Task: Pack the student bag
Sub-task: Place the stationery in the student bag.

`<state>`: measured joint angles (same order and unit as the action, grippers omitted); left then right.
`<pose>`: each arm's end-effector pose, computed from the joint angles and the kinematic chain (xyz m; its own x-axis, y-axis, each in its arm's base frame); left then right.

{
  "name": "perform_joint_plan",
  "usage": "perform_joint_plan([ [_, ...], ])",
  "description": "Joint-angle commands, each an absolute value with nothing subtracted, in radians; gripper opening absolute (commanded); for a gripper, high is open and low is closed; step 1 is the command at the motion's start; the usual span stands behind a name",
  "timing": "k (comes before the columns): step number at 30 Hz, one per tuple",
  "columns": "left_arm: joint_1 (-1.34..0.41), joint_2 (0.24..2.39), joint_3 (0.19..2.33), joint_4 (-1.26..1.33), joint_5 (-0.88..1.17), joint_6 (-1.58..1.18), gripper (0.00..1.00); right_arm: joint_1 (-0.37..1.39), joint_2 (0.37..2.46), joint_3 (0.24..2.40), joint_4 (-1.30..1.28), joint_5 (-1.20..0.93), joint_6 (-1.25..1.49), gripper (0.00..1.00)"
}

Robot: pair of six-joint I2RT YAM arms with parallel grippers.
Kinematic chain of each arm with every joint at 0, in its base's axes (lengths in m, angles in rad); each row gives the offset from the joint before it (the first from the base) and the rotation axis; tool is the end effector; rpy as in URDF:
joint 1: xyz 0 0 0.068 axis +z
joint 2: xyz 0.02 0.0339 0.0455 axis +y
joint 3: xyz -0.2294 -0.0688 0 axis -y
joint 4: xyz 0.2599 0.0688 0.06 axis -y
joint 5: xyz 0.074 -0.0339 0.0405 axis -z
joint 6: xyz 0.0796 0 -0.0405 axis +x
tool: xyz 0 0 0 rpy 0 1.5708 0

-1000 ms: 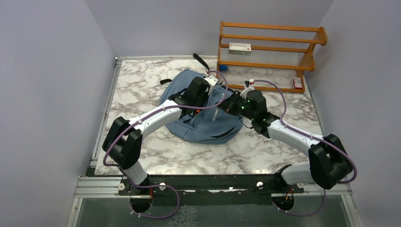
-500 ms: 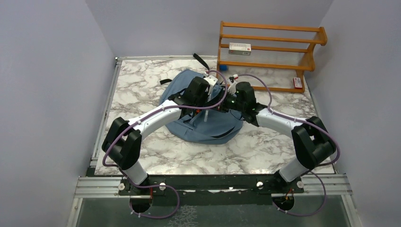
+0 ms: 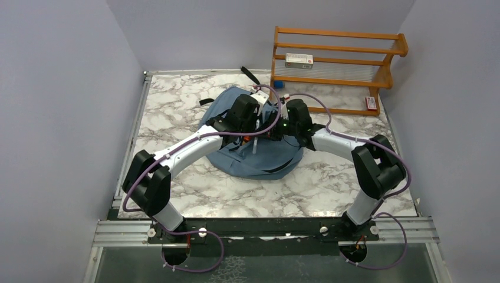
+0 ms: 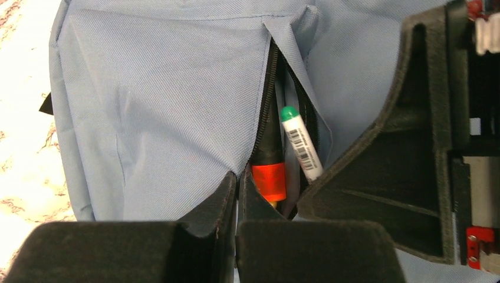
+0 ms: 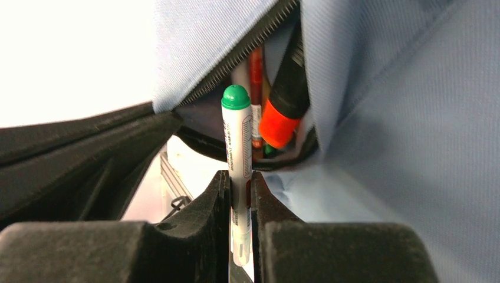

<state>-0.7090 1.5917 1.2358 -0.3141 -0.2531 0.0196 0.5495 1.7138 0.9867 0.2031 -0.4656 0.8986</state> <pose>0.3224 -0.2503 0.2147 -0.4618 0.4211 -0.7806 0.4905 0.8545 0.1708 0.3330 0.2459 0.1400 -0.8902 0.2747 -0.3634 -0.1632 0.5526 0.8174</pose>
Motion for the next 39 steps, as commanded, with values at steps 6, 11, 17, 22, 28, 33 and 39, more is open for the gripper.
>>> perform_joint_plan([
  [6,-0.715,1.515,1.249,-0.261,-0.228,-0.037,0.0,0.549,1.797,1.1,0.194,-0.569,0.924,0.02],
  [11,-0.714,1.503,1.249,-0.249,-0.204,-0.056,0.0,0.549,1.807,1.095,0.208,-0.574,0.947,0.01],
  [17,-0.714,1.506,1.249,-0.248,-0.194,-0.058,0.0,0.549,1.813,1.085,0.201,-0.579,0.949,0.01],
  [22,-0.714,1.508,1.246,-0.247,-0.169,-0.062,0.0,0.549,1.829,1.11,0.192,-0.573,0.939,0.01],
  [28,-0.715,1.505,1.229,-0.241,-0.136,-0.068,0.0,0.549,1.835,1.137,0.252,-0.483,0.952,0.01],
  [33,-0.714,1.487,1.206,-0.238,-0.133,-0.071,0.0,0.543,1.863,1.18,0.29,-0.433,0.972,0.01],
  [39,-0.714,1.467,1.186,-0.237,-0.131,-0.071,0.0,0.541,1.93,1.252,0.306,-0.381,0.954,0.01],
])
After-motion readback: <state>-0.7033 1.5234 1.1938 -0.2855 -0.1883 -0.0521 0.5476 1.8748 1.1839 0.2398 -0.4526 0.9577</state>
